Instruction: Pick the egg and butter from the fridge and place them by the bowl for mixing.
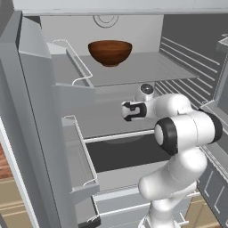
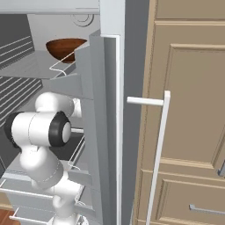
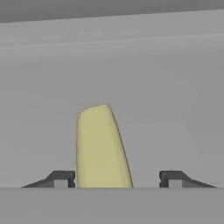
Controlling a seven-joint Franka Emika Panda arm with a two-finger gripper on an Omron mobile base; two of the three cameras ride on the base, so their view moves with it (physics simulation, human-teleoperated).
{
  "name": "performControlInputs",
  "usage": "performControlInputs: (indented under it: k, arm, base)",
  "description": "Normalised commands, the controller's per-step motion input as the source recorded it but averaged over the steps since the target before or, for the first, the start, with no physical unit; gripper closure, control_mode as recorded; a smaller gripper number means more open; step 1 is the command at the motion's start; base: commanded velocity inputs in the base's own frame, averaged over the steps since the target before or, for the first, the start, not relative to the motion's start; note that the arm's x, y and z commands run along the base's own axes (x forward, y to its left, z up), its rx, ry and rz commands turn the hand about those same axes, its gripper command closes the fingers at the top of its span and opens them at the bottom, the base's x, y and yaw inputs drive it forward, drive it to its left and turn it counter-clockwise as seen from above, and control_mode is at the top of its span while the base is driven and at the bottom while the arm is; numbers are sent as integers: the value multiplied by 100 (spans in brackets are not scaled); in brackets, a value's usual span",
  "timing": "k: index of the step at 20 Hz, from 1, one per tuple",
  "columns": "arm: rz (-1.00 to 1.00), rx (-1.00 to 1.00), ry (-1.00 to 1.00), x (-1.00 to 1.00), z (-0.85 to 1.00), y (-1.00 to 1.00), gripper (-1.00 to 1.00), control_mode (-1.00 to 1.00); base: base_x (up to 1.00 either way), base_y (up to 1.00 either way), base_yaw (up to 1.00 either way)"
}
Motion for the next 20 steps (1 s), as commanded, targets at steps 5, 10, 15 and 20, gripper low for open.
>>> performControlInputs:
  k: [5, 10, 15, 20]
  arm:
    - [0, 0, 0, 0, -58, 0, 100, -100]
    - [0, 0, 0, 0, -51, 0, 100, -100]
    - [0, 0, -3, -18, -18, 0, 100, -100]
    - [0, 0, -7, -83, 0, 9, 100, -100]
  base:
    - [0, 0, 0]
    - [0, 0, 0]
    - [0, 0, 0]
    - [0, 0, 0]
